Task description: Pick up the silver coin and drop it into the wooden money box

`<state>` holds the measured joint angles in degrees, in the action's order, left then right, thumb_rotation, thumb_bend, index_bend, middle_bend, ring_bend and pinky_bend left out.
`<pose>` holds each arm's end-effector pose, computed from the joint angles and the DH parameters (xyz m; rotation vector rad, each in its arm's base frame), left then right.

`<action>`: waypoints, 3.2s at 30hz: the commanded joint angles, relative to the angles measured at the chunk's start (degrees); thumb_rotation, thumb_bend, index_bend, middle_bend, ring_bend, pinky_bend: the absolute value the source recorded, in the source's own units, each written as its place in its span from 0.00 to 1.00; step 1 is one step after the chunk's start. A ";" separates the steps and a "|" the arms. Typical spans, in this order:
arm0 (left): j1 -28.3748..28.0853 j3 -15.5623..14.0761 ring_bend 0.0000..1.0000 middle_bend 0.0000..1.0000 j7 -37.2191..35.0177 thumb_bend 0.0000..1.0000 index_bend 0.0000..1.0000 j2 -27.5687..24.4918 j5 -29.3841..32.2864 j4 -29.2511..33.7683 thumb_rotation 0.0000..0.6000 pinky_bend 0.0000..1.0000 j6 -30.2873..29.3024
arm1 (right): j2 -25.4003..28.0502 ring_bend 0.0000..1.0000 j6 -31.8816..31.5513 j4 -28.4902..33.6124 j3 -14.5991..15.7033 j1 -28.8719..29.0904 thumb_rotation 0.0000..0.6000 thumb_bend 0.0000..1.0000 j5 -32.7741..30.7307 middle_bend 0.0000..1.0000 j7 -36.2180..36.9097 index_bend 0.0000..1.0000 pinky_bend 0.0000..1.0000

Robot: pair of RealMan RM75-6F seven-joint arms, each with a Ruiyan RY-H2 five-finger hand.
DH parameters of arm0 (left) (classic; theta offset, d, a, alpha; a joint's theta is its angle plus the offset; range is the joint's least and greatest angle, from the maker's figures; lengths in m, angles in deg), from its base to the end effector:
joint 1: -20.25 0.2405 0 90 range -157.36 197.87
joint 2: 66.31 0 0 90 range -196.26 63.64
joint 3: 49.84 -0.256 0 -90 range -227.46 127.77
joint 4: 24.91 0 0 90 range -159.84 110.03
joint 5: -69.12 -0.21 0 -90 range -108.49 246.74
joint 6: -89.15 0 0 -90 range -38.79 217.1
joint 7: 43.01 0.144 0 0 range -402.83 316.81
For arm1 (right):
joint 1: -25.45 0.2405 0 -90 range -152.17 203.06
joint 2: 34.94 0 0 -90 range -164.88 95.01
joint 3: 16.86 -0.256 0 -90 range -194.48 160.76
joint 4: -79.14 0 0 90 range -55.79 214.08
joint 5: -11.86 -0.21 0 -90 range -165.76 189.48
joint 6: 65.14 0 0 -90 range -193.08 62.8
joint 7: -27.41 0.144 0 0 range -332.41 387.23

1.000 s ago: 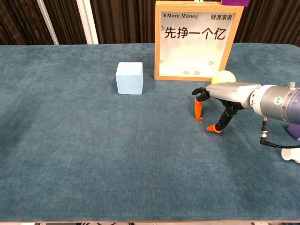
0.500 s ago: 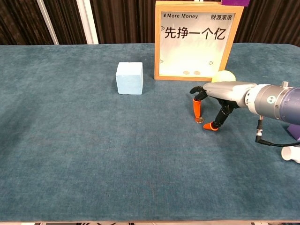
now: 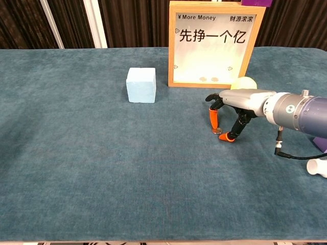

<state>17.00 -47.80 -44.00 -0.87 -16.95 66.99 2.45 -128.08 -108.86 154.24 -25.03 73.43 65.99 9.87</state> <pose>-0.3148 0.1692 0.1540 -1.3509 -0.9340 -0.9202 -0.1629 -0.3613 -0.0547 1.9412 -1.1136 0.7395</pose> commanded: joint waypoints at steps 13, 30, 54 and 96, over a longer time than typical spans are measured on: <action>0.00 -0.04 0.00 0.01 -0.11 0.43 0.18 -0.08 0.05 0.07 1.00 0.10 0.11 | -1.49 0.00 -0.38 -1.86 -0.57 0.19 1.00 0.45 0.87 0.00 0.76 0.44 0.00; 0.00 -0.08 0.00 0.01 0.05 0.43 0.19 -0.25 0.40 0.33 1.00 0.10 0.45 | -2.37 0.00 -1.81 -3.43 -1.25 -0.52 1.00 0.60 2.66 0.00 2.30 0.50 0.00; 0.08 -0.11 0.00 0.01 0.04 0.43 0.19 -0.60 0.92 0.88 1.00 0.10 0.83 | -2.93 0.00 -1.82 -4.64 -2.00 -1.24 1.00 0.64 3.88 0.00 3.95 0.59 0.00; 0.08 0.49 0.00 0.01 -1.47 0.43 0.19 -0.77 2.62 1.29 1.00 0.10 1.64 | 15.45 0.00 -11.34 11.35 -18.93 10.31 1.00 0.64 -10.38 0.00 -14.46 0.60 0.00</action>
<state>17.09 -47.36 -45.39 -1.62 -14.43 68.28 4.03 -112.45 -120.88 167.15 -43.00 82.36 56.88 -3.69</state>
